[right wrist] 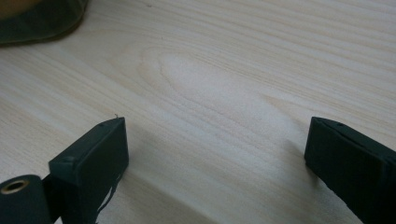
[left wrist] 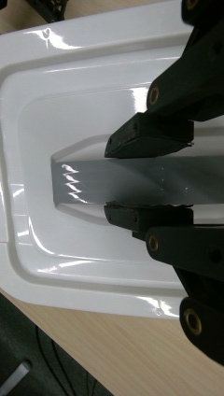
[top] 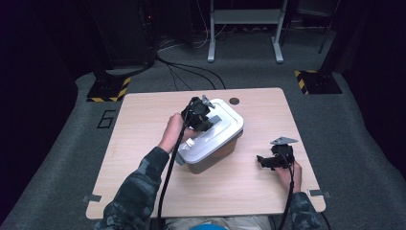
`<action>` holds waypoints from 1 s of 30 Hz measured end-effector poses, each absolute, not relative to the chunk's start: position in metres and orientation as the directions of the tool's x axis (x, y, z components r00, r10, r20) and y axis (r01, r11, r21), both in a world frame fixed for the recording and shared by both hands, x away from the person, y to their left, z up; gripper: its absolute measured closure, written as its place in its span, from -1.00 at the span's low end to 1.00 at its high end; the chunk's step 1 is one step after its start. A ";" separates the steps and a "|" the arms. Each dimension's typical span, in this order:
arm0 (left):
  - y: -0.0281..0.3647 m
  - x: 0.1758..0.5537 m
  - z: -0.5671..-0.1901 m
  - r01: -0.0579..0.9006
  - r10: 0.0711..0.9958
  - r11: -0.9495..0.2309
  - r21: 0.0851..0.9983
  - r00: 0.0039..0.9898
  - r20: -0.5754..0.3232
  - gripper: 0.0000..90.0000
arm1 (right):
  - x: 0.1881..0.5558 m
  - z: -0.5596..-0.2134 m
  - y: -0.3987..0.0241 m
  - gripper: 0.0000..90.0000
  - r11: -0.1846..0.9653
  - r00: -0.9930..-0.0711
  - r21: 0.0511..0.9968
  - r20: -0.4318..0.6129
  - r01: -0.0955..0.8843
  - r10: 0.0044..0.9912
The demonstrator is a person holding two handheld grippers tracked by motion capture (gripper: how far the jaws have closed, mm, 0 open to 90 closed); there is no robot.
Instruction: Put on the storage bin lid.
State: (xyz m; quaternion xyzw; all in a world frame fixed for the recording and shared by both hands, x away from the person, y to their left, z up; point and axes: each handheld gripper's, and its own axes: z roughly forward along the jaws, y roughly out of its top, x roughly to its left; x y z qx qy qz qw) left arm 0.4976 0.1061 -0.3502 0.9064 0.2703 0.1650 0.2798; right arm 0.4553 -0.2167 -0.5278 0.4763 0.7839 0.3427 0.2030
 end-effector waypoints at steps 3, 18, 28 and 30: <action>0.105 0.500 -0.355 0.405 0.584 -0.699 0.590 0.799 0.143 0.48 | 0.455 -0.528 -0.217 -0.87 0.317 -0.470 0.729 0.007 0.606 0.883; 0.100 0.501 -0.370 0.413 0.576 -0.709 0.572 0.806 0.132 0.48 | 0.455 -0.528 -0.217 -0.87 0.317 -0.469 0.730 0.004 0.605 0.883; 0.105 0.501 -0.373 0.430 0.600 -0.671 0.604 0.793 0.102 0.46 | 0.455 -0.527 -0.217 -0.87 0.317 -0.470 0.727 0.009 0.609 0.883; 0.106 0.500 -0.374 0.435 0.608 -0.663 0.610 0.788 0.099 0.44 | 0.455 -0.528 -0.217 -0.87 0.318 -0.469 0.729 0.005 0.606 0.883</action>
